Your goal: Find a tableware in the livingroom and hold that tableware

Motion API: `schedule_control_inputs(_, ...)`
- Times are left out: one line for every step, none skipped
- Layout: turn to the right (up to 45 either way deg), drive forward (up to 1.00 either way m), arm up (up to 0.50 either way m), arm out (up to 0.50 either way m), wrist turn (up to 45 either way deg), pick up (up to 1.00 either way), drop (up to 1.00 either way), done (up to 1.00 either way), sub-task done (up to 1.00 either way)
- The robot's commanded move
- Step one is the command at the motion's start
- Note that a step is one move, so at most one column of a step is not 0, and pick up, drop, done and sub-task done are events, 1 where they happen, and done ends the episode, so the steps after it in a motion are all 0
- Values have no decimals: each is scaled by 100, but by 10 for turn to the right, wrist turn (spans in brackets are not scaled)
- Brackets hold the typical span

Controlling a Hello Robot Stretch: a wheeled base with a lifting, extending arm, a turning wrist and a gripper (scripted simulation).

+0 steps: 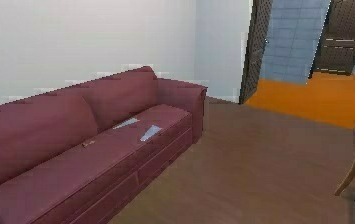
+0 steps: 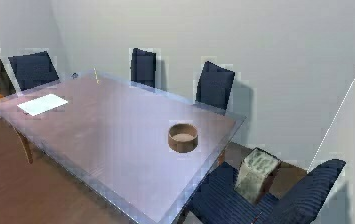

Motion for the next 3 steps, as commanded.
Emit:
schedule_control_inputs(-150,0,0,0,0,0,0,0,0)
schedule_control_inputs(0,30,0,0,0,0,0,0,0)
schedule_control_inputs(300,0,0,0,0,0,0,0,0)
